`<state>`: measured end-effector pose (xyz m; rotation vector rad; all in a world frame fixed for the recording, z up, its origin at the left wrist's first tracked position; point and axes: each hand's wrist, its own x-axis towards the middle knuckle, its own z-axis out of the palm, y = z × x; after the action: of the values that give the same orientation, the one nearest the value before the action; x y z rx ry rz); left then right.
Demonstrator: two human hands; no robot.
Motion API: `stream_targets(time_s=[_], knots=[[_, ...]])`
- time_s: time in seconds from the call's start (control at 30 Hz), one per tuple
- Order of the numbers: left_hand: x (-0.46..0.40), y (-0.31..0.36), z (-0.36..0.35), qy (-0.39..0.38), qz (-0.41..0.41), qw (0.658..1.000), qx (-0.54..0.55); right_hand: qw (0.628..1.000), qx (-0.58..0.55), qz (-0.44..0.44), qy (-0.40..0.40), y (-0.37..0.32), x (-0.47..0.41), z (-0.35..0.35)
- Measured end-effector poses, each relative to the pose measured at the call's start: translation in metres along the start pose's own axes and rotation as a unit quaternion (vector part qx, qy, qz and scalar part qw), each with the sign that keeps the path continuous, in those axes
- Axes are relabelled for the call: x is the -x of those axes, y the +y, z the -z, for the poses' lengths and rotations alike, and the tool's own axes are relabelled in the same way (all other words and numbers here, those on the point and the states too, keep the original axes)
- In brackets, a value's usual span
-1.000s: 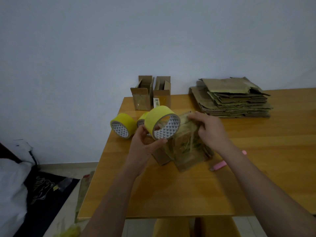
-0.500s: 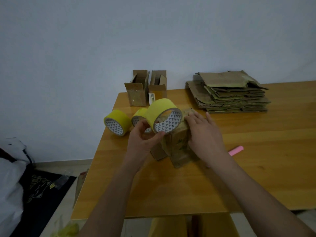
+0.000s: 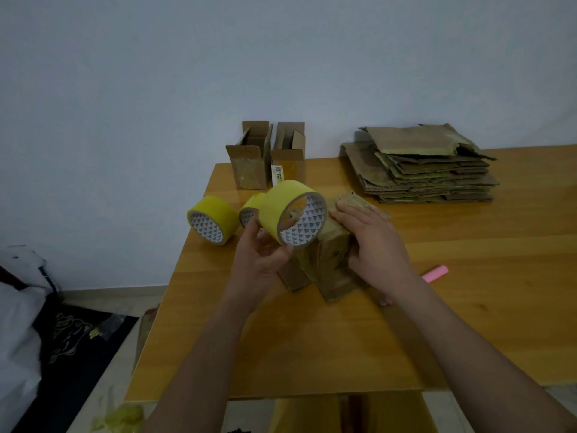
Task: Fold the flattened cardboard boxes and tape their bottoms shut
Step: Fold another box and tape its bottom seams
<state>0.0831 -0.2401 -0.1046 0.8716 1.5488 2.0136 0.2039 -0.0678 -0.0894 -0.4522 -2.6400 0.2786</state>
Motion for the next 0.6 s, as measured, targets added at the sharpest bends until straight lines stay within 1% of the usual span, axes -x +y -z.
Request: stream_targets(time_s=[0.07, 0.13, 0.2, 0.27, 0.33, 0.4, 0.5, 0.6], knots=[[0.002, -0.001, 0.005, -0.013, 0.028, 0.998, 0.057, 1.000, -0.007, 0.000, -0.004, 0.002, 0.000, -0.002], [0.004, -0.001, 0.009, -0.025, 0.057, 0.996, 0.069, 1.000, -0.009, -0.001, -0.009, 0.001, -0.001, 0.000], [0.005, 0.000, 0.014, -0.024, 0.059, 0.997, 0.039, 1.000, 0.008, 0.002, -0.020, -0.002, -0.001, 0.005], [0.006, 0.002, 0.017, -0.021, 0.049, 0.998, 0.021, 1.000, 0.022, 0.008, -0.013, -0.010, 0.000, 0.008], [0.008, 0.005, 0.016, -0.012, 0.047, 0.999, 0.015, 1.000, -0.004, 0.015, 0.002, -0.023, 0.002, 0.006], [0.010, 0.007, 0.010, 0.003, 0.040, 0.999, -0.007, 0.999, -0.031, 0.023, -0.010, -0.031, 0.005, 0.001], [0.008, 0.009, 0.008, 0.016, 0.012, 0.998, -0.052, 1.000, -0.012, 0.019, -0.008, -0.027, 0.004, -0.002], [0.008, 0.009, 0.020, 0.027, -0.001, 0.994, -0.105, 1.000, -0.002, 0.029, -0.010, -0.022, 0.004, -0.001]])
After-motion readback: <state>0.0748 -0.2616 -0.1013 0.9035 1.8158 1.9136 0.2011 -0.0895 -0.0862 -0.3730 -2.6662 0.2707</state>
